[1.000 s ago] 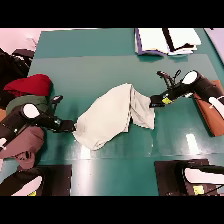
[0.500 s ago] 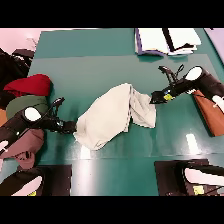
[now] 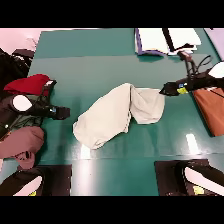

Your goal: Fold the shirts.

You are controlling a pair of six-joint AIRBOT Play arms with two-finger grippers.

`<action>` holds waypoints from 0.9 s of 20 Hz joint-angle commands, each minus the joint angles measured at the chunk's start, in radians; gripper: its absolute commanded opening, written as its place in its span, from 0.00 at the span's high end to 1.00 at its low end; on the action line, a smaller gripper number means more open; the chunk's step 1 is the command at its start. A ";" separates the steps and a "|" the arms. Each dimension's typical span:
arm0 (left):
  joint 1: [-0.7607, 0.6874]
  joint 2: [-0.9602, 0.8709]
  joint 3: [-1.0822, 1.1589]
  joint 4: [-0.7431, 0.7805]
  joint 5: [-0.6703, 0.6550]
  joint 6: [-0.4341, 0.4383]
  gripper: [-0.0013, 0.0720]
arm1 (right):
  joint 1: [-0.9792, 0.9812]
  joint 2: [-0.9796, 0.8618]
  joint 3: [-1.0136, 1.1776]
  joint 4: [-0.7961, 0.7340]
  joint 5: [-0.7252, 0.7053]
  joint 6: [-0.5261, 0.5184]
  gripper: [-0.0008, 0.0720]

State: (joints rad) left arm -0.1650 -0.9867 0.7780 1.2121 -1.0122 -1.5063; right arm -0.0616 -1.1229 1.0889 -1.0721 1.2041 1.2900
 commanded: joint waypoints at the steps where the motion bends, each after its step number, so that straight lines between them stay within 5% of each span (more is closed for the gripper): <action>1: 0.000 -0.002 0.009 0.058 -0.044 -0.013 0.93 | -0.042 0.050 -0.019 0.000 0.011 0.005 0.97; 2: 0.000 -0.008 -0.025 0.042 -0.042 -0.013 0.93 | -0.041 0.047 -0.028 0.000 0.011 0.004 0.97; 3: 0.000 -0.015 -0.066 0.033 -0.035 -0.013 0.70 | -0.036 0.045 -0.035 -0.001 0.011 0.004 0.97; 4: 0.000 -0.020 -0.105 0.033 -0.028 -0.029 0.10 | -0.026 0.045 -0.040 0.000 0.006 0.004 0.96; 5: 0.000 -0.021 -0.139 0.033 -0.019 -0.050 0.00 | -0.015 0.045 -0.039 0.000 -0.002 0.004 0.96; 8: -0.001 -0.021 -0.211 -0.080 0.092 -0.063 0.00 | -0.006 0.045 -0.039 0.008 -0.020 0.004 0.96; 10: -0.001 -0.021 -0.243 -0.213 0.138 0.006 0.01 | -0.006 0.045 -0.039 0.007 -0.014 0.005 0.97; 12: -0.005 -0.021 -0.250 -0.285 0.142 0.063 0.28 | -0.006 0.045 -0.039 0.007 -0.020 0.004 0.97; 13: -0.017 -0.021 -0.250 -0.286 0.147 0.074 0.32 | -0.006 0.045 -0.039 0.007 -0.020 0.005 0.97; 18: -0.099 -0.021 -0.272 -0.275 0.224 0.060 0.32 | -0.006 0.046 -0.039 0.008 -0.015 0.024 0.97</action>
State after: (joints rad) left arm -0.2279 -1.0073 0.5209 0.9554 -0.8413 -1.4528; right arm -0.0689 -1.0779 1.0500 -1.0653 1.1866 1.2999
